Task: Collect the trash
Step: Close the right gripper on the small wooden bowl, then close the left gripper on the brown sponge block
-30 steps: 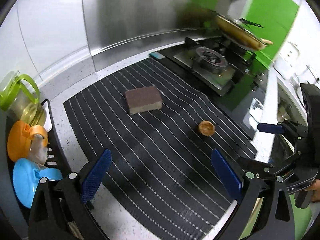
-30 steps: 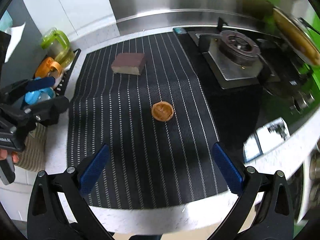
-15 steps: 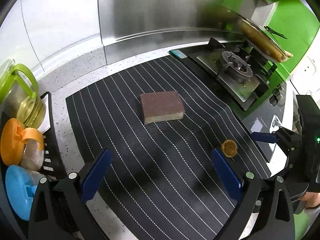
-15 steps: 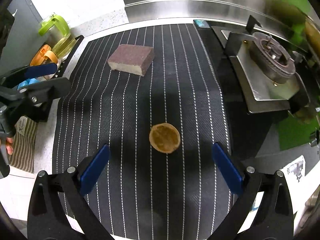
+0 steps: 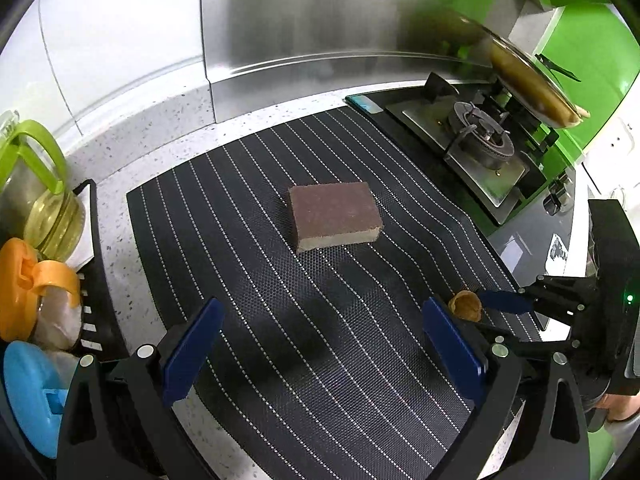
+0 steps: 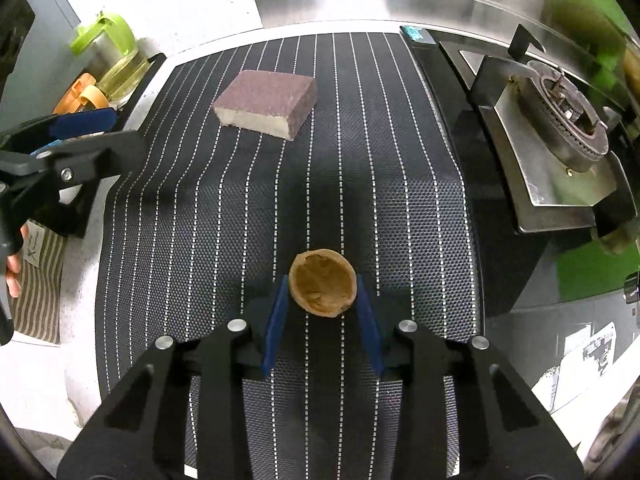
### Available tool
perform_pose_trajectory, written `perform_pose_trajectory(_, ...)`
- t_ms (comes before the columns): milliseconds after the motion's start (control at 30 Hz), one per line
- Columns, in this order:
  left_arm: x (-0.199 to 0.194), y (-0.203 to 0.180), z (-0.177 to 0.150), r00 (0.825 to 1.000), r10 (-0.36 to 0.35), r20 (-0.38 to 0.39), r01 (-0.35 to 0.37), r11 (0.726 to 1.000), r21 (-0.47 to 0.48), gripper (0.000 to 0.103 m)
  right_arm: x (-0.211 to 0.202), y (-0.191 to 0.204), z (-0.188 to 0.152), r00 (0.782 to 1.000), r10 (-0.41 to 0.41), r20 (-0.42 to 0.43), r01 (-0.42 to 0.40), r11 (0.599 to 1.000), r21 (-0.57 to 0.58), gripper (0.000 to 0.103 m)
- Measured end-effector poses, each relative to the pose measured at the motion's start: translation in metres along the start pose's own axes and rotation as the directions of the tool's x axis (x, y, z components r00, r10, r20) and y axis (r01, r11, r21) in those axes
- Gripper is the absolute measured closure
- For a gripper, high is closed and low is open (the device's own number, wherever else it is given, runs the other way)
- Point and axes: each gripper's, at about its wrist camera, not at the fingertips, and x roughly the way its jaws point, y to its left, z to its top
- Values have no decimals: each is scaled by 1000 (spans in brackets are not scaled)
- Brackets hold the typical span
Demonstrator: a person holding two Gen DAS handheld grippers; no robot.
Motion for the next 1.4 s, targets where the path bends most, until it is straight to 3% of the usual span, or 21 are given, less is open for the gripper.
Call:
perform_pose_trajectory(533, 33, -15, 27, 999, 19, -30, -20, 1000, -8, 7, -24, -17, 0, 999, 22, 25, -23, 999, 34, 69)
perform_pose_trajectory(1100, 84, -17, 56, 990, 127, -65, -131, 989, -67, 7, -35, -41, 2, 998, 55, 43, -57, 997, 46, 69)
perform_pose_trajectory(1167, 88, -18, 57, 989, 127, -69, -132, 989, -65, 16, -35, -43, 2, 997, 57, 44, -59, 997, 47, 69)
perform_pose_trajectory(1200, 90, -18, 57, 989, 125, -75, -130, 989, -65, 30, -35, -43, 1, 997, 57, 45, -59, 997, 48, 69)
perform_pose_trajectory(1400, 90, -21, 58, 991, 122, -61, -125, 991, -49, 33, -37, -44, 2, 996, 62, 59, -65, 996, 54, 69)
